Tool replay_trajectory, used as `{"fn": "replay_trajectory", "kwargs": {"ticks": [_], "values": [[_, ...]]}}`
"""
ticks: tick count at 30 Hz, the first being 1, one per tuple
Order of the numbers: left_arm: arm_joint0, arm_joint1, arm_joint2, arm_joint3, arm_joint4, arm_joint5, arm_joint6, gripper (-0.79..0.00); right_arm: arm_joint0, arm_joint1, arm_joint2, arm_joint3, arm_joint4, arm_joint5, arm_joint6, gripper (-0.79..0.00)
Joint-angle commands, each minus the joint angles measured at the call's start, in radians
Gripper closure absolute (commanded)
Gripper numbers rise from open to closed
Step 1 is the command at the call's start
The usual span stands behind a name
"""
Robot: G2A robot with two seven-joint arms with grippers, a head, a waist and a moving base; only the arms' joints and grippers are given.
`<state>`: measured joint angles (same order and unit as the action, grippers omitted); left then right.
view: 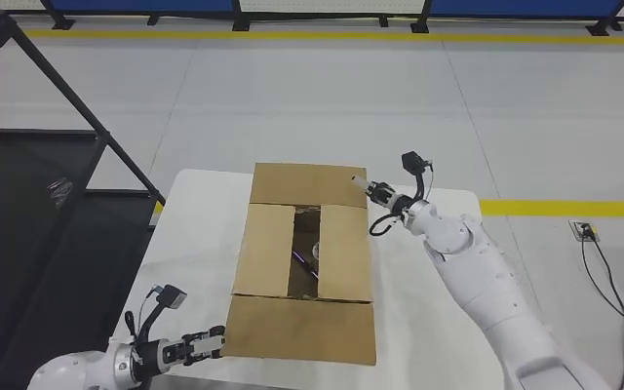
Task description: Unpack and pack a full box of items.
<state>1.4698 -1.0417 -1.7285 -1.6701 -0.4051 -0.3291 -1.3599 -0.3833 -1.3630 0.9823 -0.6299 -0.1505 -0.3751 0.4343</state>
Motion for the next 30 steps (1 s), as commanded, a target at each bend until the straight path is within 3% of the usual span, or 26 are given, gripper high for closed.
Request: {"fn": "replay_trajectory", "kwargs": {"ticks": [1,13,23,30], "values": [[-0.006,0.002,0.002,0.0,-0.009,0.004,0.011,-0.785,0.025,-0.015,-0.005,0.066,0.06,-0.055,0.055,-0.785],[-0.022,0.006,0.022,-0.014,-0.031,0.039,0.121,-0.785,0.108,-0.05,0.03,0.279,0.274,-0.283,0.257,-0.785],[-0.036,0.007,0.047,-0.035,-0.053,0.049,0.206,-0.785,0.121,-0.04,0.082,0.299,0.386,-0.389,0.382,-0.785],[-0.044,0.004,0.062,-0.065,-0.037,0.053,0.329,-0.785,0.114,-0.021,0.122,0.27,0.455,-0.453,0.476,-0.785]]}}
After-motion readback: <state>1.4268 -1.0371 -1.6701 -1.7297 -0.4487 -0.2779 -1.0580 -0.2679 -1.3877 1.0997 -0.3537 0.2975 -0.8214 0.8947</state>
